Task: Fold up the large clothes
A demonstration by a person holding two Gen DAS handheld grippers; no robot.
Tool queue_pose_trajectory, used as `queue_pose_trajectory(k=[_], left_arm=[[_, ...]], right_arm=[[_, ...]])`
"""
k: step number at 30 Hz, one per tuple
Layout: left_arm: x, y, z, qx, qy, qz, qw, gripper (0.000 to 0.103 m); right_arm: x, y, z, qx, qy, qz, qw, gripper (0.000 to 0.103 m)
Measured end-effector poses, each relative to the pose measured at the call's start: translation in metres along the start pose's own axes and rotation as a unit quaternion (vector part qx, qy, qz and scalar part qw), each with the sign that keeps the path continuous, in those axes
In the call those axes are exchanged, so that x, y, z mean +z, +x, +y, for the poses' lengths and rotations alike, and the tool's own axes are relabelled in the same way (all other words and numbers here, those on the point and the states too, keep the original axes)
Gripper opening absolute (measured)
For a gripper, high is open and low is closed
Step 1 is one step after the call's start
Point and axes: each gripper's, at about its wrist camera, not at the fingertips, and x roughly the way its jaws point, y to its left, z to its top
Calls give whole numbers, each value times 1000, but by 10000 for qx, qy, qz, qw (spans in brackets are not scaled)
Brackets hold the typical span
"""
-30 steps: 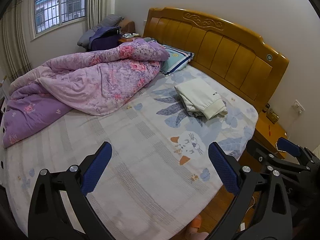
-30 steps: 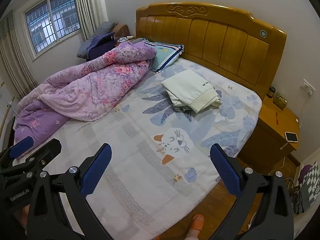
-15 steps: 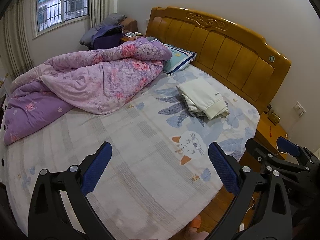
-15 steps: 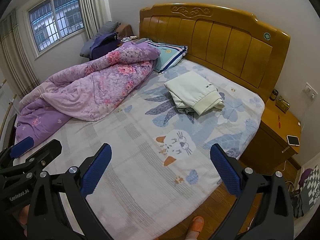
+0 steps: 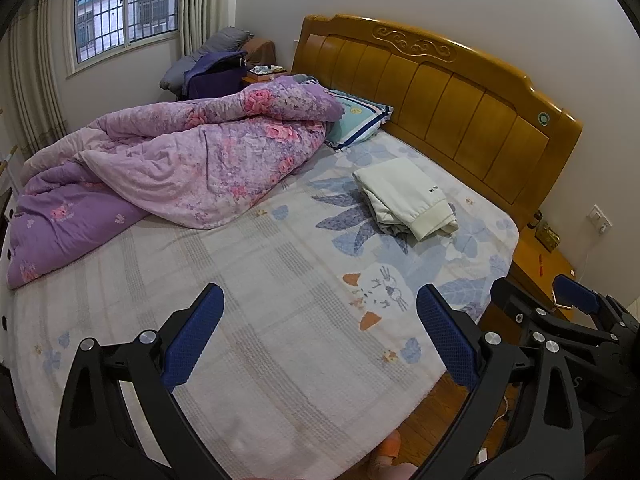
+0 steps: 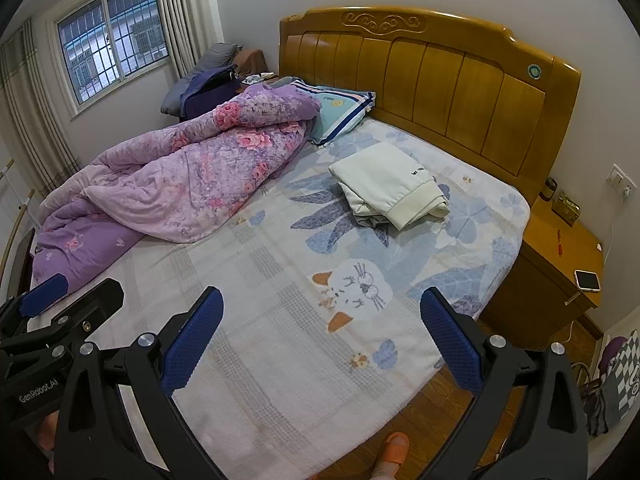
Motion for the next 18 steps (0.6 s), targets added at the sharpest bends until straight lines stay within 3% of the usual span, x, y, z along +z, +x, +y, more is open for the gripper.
queue_pose_trajectory(k=[18], left_arm=[[-5,-3,-2,49,-57,-40,10000,97]], right_arm=[[-5,-6,-1,-2,-42,-71,10000,95]])
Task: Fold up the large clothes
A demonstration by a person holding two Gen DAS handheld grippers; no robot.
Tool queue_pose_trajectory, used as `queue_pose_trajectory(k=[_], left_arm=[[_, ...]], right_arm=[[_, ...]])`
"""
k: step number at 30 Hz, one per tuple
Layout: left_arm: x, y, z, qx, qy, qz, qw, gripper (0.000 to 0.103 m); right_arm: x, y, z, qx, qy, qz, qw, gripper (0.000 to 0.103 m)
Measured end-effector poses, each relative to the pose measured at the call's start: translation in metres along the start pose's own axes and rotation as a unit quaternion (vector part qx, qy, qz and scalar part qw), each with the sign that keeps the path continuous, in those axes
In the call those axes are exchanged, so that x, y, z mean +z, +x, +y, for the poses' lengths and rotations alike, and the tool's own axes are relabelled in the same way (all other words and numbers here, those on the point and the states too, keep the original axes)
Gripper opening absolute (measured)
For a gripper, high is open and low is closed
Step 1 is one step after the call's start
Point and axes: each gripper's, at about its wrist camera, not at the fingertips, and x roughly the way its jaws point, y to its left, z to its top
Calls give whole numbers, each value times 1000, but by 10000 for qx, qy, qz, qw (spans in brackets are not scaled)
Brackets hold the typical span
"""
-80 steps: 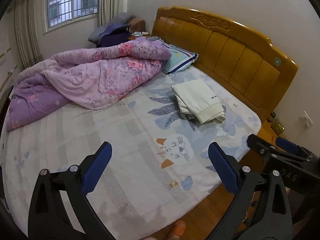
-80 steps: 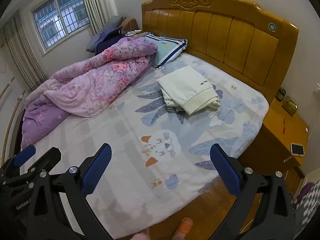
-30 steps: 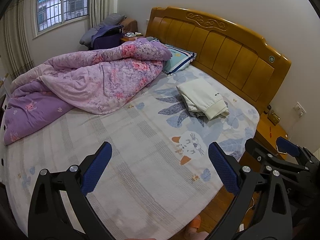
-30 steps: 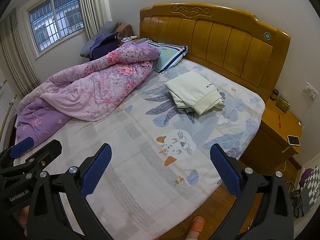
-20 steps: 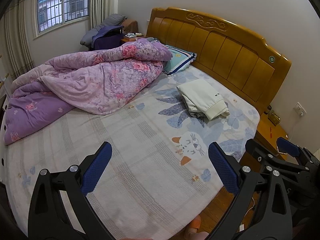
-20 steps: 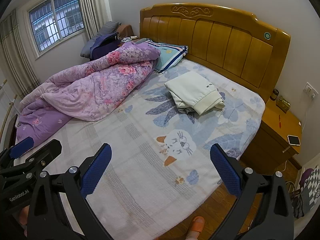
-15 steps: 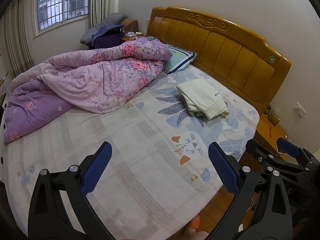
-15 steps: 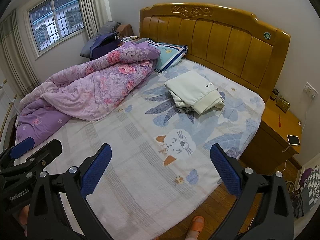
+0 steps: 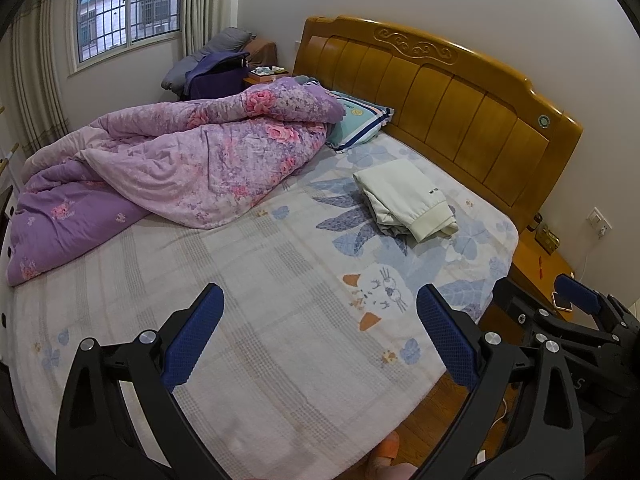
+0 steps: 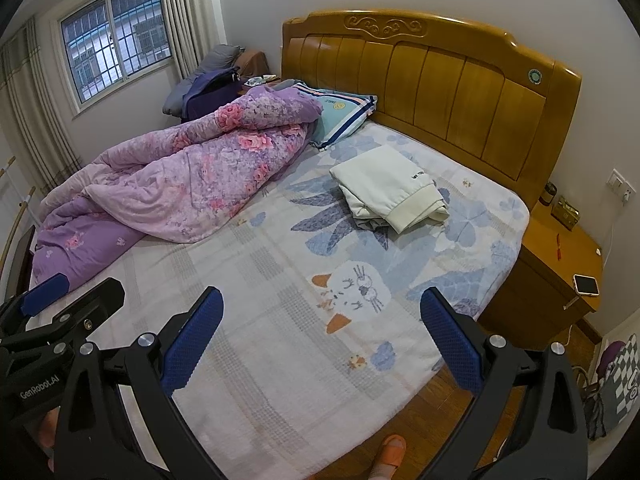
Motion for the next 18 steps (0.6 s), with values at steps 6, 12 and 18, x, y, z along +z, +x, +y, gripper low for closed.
queue_pose_trajectory(k=[6,12,18], left_arm=[[-1,0,-2,5,-9,-1,10000,97],[-1,0,-5,-3,-25,41,10000,97],[0,-1,-9,21,-22,54,10000,97]], right_arm=[[0,0,0,6,-1,0,10000,95],[0,0,-4,-5,-1,45,10000,95],[1,1,-6,0,-4,65,10000,95]])
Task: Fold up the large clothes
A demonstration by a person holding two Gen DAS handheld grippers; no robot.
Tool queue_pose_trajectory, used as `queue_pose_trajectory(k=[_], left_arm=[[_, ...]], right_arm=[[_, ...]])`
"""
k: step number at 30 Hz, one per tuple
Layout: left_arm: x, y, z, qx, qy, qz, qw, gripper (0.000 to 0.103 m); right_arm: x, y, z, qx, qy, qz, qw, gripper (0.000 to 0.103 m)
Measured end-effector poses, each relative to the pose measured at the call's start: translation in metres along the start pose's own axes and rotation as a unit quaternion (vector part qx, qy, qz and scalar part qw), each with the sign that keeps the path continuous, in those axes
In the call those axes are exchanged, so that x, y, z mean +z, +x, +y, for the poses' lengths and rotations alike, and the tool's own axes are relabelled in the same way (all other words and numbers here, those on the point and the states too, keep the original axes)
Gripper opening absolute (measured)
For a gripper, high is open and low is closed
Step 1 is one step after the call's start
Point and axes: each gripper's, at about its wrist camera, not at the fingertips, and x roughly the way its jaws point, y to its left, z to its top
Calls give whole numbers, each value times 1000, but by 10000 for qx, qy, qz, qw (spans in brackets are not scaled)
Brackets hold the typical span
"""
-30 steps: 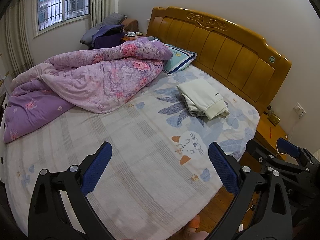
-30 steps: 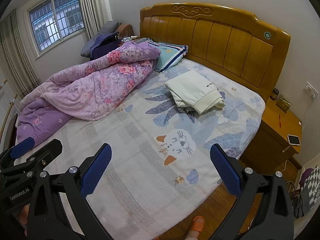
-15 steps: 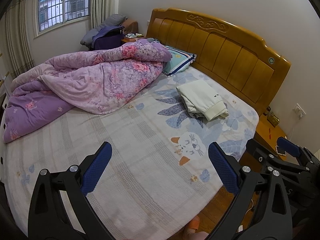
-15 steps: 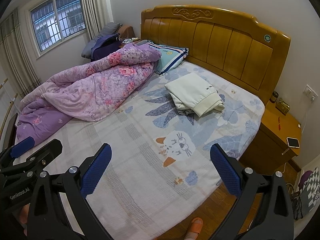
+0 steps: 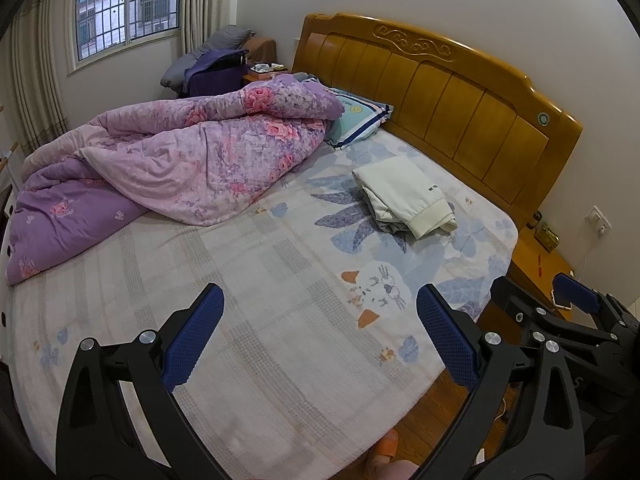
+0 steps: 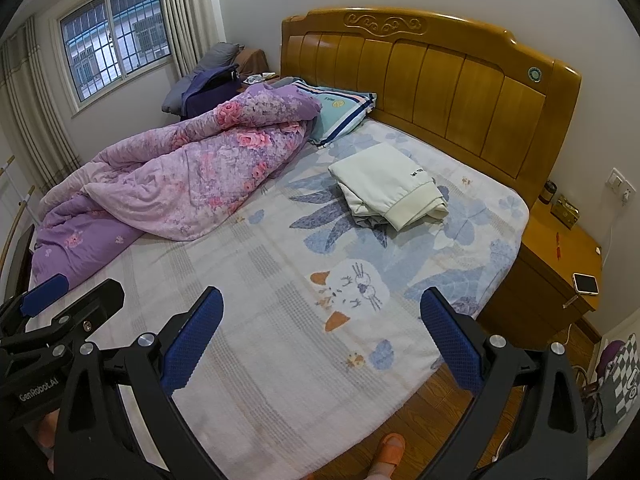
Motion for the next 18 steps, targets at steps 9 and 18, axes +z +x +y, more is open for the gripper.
queue_pose_trajectory(k=[9,18], left_arm=[[0,-1,1,-6,-20,-72,10000,97],[1,7,-4,54,-33,-30,10000,97]], right_arm=[[1,5,0,61,9,43,10000,95],[2,12,2,62,4,100,9999,95]])
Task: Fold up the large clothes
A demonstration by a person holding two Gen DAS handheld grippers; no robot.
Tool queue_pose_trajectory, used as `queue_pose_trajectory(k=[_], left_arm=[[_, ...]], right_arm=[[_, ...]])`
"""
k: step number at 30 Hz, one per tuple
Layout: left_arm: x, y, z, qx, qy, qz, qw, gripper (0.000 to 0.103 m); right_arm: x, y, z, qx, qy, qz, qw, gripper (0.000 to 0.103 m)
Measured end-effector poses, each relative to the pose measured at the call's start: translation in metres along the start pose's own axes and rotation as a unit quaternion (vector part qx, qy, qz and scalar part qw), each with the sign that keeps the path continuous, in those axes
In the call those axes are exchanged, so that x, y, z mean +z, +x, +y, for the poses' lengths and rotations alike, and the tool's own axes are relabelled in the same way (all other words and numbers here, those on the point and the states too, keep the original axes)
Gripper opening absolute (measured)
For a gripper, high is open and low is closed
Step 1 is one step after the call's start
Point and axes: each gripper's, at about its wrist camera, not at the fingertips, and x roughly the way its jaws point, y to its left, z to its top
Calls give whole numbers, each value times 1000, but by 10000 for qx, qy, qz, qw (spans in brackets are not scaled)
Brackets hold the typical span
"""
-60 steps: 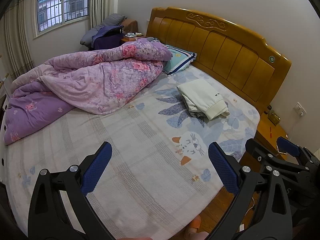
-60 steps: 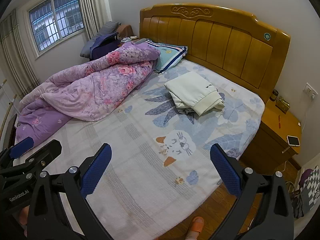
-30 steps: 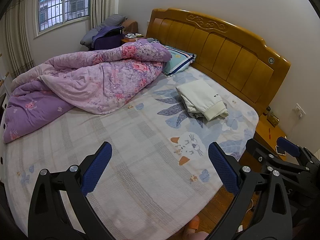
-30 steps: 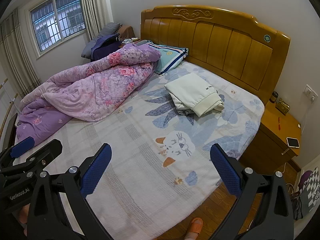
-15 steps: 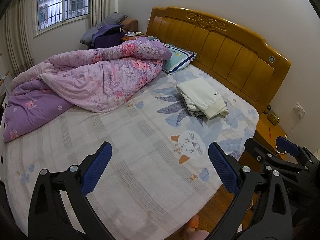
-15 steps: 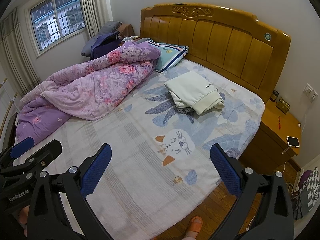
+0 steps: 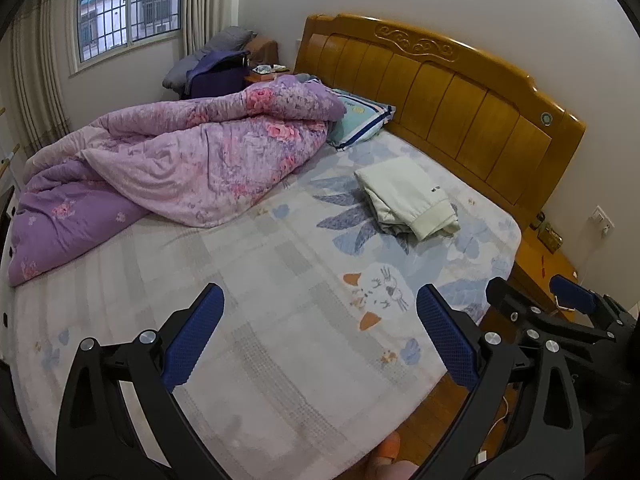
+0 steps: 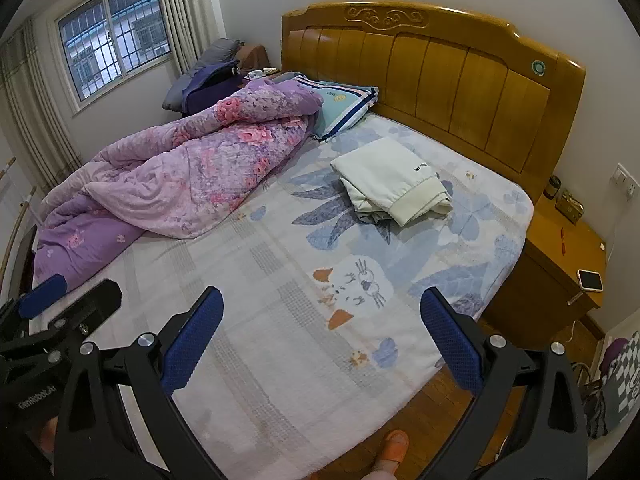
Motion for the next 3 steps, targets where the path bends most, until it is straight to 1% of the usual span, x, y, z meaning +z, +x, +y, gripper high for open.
queue_pose_trajectory(k=[3], left_arm=[[0,1,0,4,-11,5,10000,97]], right_arm=[[1,1,-1,30,-5,-3,10000,95]])
